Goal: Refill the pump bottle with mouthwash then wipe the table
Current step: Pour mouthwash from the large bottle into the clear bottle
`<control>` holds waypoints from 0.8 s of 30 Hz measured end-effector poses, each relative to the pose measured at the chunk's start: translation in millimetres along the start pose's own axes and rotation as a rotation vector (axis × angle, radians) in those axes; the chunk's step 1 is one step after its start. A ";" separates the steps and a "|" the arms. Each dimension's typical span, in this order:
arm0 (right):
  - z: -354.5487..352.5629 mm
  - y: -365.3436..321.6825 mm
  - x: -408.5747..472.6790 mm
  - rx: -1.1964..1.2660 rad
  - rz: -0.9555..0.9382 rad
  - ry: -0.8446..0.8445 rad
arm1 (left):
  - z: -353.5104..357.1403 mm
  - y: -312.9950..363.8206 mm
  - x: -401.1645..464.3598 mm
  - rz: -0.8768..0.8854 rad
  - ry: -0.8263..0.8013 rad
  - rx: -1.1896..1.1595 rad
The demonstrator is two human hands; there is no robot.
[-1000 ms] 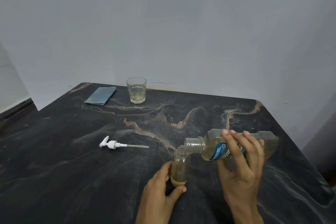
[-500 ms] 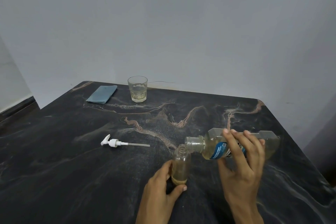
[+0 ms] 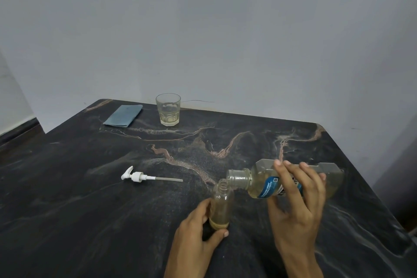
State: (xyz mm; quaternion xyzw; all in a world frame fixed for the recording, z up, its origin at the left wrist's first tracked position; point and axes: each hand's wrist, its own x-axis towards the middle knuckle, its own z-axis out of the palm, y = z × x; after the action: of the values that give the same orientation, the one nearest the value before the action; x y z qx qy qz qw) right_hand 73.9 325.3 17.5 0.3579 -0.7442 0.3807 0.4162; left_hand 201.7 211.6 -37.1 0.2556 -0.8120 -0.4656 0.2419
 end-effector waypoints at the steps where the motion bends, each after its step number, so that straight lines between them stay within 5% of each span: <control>1: 0.3 0.1 -0.1 0.002 0.000 0.003 | -0.2 0.1 -0.2 0.002 0.000 -0.002; 24: 1.7 1.6 0.4 0.014 0.007 0.010 | 0.7 -3.9 1.9 0.000 -0.003 -0.005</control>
State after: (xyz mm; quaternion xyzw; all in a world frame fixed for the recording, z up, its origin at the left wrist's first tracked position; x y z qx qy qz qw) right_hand 71.8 324.4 16.8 0.3564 -0.7407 0.3891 0.4159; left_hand 200.5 209.2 -40.6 0.2542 -0.8112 -0.4680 0.2415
